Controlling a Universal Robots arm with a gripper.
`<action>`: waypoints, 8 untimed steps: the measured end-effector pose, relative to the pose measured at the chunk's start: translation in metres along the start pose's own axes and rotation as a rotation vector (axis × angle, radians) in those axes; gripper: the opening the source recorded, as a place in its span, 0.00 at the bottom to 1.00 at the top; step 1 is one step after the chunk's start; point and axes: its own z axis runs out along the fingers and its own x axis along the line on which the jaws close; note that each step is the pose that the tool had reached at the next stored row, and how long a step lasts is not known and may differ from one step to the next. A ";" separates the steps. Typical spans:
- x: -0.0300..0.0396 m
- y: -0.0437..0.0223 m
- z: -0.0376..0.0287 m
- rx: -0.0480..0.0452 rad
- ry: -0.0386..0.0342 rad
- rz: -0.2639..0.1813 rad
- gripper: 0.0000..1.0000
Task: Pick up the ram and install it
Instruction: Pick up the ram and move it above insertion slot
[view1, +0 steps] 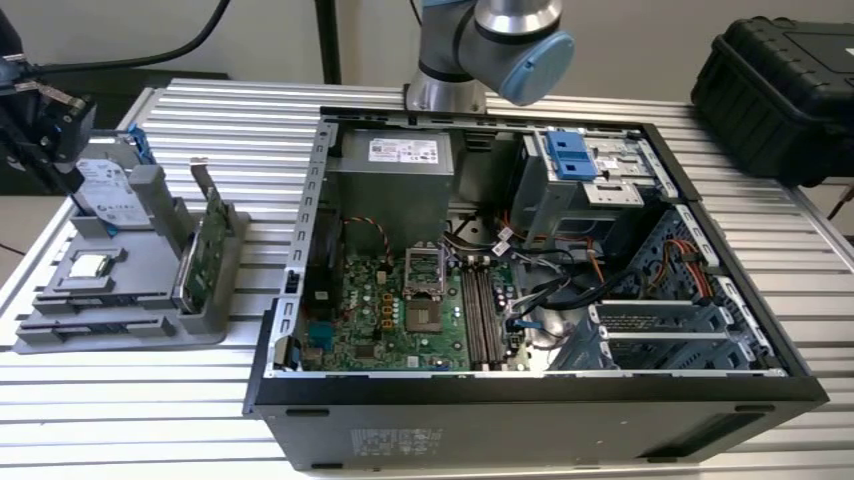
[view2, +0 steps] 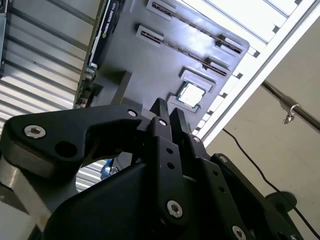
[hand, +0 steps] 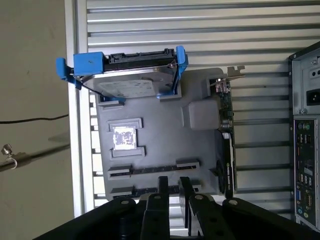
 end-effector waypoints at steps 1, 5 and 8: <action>0.0000 0.0000 0.0000 0.0000 0.0000 0.000 1.00; 0.0000 0.0000 0.0000 0.0000 0.0012 -0.008 1.00; 0.0000 0.0000 0.0000 0.0000 0.0012 -0.008 1.00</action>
